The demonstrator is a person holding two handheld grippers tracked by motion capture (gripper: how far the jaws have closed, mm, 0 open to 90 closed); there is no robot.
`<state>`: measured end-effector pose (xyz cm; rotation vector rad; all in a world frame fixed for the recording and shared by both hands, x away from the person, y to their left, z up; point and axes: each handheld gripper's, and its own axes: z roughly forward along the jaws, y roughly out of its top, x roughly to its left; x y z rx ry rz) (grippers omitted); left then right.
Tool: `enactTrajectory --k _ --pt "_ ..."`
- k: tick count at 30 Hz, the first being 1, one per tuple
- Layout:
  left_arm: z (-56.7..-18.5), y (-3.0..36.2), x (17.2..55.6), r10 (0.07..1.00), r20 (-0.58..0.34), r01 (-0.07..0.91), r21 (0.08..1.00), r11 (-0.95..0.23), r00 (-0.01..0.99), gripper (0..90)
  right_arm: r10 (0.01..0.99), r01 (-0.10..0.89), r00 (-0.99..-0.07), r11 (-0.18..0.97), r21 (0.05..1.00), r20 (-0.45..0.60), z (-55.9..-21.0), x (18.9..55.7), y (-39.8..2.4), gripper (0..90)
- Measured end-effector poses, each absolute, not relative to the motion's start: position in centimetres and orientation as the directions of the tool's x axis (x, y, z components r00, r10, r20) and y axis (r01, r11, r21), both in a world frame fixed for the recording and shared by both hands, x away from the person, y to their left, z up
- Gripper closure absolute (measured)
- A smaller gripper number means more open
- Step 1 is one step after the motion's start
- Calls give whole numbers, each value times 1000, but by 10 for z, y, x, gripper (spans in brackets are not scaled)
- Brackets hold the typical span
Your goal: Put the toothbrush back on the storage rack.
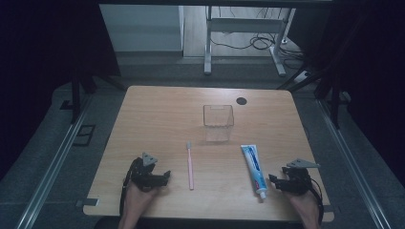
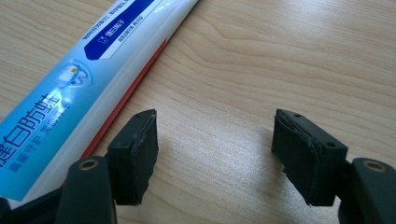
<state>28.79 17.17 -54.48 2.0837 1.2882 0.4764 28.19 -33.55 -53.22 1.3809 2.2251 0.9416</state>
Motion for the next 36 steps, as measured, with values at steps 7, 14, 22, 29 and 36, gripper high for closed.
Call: enactTrajectory --k 7,14,22,29,36 --pt "-542 168 286 880 -20 648 685 -334 475 172 889 640 -458 312 702 23 -532 281 -336 349" --pt "-534 161 286 873 -3 623 702 -346 488 237 889 628 -458 317 710 8 -534 281 -338 351" --pt "-526 160 285 861 -15 603 720 -343 508 349 891 616 -454 310 724 4 -537 279 -336 298" --pt "-521 158 286 845 -18 588 725 -357 535 432 891 599 -455 304 741 3 -540 277 -334 250" --pt "-519 153 289 827 -30 586 720 -372 562 494 890 600 -455 306 739 2 -540 278 -334 232"
